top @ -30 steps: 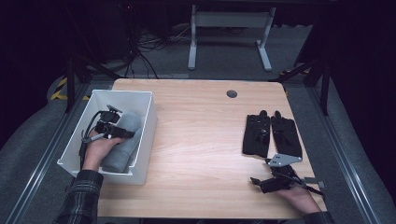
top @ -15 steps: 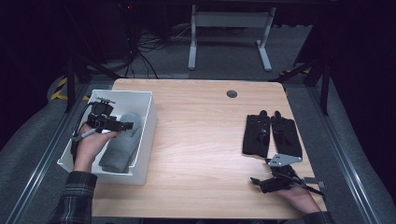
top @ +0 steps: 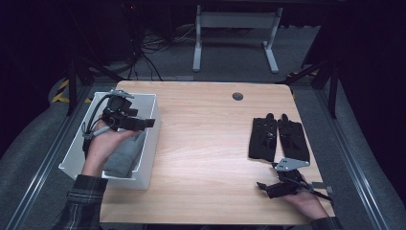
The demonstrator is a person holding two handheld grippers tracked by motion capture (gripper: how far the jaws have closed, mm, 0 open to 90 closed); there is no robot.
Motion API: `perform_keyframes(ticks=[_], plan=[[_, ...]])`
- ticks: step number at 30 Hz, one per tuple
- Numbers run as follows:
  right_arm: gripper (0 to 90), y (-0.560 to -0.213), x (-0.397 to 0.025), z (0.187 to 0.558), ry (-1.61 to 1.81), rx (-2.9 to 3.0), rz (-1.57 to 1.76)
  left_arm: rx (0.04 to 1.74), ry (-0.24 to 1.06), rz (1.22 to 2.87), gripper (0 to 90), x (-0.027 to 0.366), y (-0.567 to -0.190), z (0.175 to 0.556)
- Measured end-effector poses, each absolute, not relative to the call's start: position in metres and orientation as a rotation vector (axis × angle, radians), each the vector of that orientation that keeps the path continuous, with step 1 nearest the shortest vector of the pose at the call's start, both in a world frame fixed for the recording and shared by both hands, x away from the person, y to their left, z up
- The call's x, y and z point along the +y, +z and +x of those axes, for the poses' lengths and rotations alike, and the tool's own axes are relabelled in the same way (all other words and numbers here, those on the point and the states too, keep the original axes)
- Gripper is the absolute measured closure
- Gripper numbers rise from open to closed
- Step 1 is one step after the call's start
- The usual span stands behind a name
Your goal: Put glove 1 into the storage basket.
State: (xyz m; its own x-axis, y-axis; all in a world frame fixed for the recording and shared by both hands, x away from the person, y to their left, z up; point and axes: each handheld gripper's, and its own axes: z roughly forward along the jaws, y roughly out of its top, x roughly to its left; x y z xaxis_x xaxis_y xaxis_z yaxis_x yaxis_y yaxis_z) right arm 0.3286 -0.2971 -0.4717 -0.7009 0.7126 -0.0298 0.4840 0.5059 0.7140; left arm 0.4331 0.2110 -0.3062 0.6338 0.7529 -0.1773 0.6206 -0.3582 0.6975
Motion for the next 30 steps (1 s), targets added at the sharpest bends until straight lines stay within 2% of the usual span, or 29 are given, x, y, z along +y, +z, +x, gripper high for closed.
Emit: perform_keyframes(ticks=[15, 30], plan=[[3.1, -0.472, -0.297, 0.328, 1.002, 2.429, 1.006, 0.88, 0.159, 2.141, 18.4, 0.135, -0.306, 0.414], [3.0, -0.472, -0.297, 0.328, 1.001, 2.429, 1.007, 0.765, 0.137, 2.236, 18.5, 0.073, -0.352, 0.388]])
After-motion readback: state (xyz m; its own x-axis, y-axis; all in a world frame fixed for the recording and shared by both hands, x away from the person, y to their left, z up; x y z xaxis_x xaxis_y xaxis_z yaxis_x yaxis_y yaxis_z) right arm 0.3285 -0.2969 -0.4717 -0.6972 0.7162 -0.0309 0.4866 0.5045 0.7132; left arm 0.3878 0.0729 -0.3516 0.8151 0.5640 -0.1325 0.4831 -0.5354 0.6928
